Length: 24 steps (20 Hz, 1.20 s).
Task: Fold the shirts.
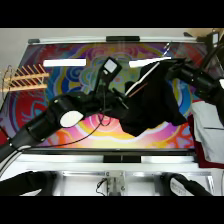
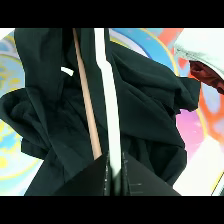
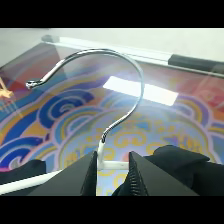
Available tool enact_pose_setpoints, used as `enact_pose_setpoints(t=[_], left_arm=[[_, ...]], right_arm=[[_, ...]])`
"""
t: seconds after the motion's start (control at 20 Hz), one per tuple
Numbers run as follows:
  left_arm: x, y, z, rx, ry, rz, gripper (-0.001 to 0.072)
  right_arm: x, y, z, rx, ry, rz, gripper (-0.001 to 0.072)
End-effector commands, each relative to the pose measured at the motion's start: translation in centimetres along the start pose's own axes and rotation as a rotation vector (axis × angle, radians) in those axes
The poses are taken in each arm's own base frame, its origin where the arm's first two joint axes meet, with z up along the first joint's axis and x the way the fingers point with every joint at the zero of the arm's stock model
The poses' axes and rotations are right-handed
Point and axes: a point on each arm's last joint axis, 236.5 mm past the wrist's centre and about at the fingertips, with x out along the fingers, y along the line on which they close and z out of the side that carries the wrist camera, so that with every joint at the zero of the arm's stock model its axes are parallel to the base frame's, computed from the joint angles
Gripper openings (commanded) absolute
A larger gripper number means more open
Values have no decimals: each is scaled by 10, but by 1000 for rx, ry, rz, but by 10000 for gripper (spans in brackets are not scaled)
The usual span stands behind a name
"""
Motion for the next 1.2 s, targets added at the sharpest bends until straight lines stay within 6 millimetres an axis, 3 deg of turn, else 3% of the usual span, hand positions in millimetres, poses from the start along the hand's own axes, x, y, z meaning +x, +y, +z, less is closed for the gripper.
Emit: enact_pose_setpoints(t=[0.0,0.2,0.45,0.55,0.6,0.8,0.85,0.95,1.0,1.15], left_arm=[[0,0,0,0,-1,0,57],[0,0,0,0,-1,0,57],[0,0,1,1,-1,0,57],[0,0,1,0,-1,0,57],[0,0,1,1,-2,0,57],[0,3,0,9,1,8,70],[0,6,0,17,1,17,146],[-4,18,3,38,-6,48,592],[-9,28,7,52,-15,73,699],[-47,72,41,89,-95,188,698]], right_arm=[[0,-3,3,-9,-14,-12,314],[8,10,3,-74,-11,4,314],[14,8,5,-83,-19,-31,311],[14,8,5,-82,-19,-31,121],[14,8,5,-79,-20,-30,73],[14,12,5,-80,-19,-14,71],[13,13,7,-83,-21,-14,70],[9,12,12,-106,-28,-29,70],[5,11,15,-130,-28,-44,70],[-10,9,35,-178,-56,-107,69]])
